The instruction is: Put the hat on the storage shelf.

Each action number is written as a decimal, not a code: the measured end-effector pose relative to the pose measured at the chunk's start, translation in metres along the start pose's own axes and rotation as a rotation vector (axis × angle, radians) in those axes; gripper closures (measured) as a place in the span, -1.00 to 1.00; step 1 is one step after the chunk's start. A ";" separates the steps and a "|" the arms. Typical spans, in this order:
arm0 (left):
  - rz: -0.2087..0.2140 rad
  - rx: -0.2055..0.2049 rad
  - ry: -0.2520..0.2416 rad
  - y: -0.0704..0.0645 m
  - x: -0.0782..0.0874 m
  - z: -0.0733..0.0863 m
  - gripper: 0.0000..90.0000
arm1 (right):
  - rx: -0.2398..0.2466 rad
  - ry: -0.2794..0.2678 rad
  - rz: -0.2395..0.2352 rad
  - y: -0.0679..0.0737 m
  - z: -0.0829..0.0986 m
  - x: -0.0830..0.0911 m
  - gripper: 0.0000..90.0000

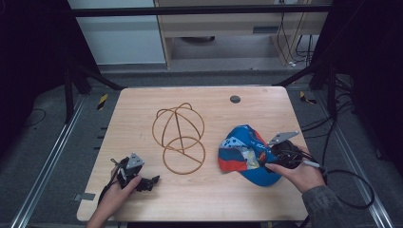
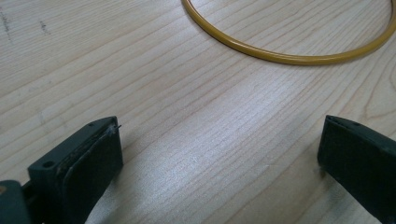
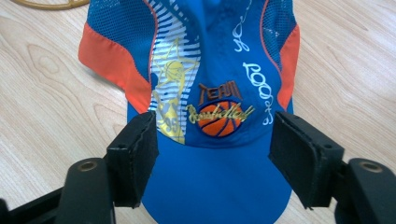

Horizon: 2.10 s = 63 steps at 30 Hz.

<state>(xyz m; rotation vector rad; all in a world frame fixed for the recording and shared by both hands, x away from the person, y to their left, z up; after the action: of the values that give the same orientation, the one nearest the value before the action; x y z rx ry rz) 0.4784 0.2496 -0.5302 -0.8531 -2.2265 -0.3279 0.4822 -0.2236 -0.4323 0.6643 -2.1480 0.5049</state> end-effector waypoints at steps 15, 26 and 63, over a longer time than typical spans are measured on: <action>0.001 -0.002 -0.001 0.000 0.000 0.000 -1.00 | 0.047 0.061 -0.050 -0.011 -0.026 -0.005 -0.16; 0.002 -0.004 0.002 0.000 0.000 0.000 -1.00 | 0.032 0.061 -0.102 -0.007 -0.039 -0.019 -0.35; 0.002 -0.003 -0.001 0.000 0.000 0.000 -1.00 | 0.050 0.085 -0.153 -0.012 -0.056 -0.021 0.99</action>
<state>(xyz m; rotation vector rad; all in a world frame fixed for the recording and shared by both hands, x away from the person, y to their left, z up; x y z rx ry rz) 0.4783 0.2496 -0.5303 -0.8572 -2.2261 -0.3297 0.5340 -0.1959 -0.4145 0.8131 -1.9924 0.4968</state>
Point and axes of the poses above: each handheld gripper's, and its own axes: x roughly backward along the jaws, z roughly out of its underside, y roughly to its left, the point moved 3 cm from there along -x, roughly forward along the jaws, and after that the axes turned 3 degrees about z, right-handed, at the moved point
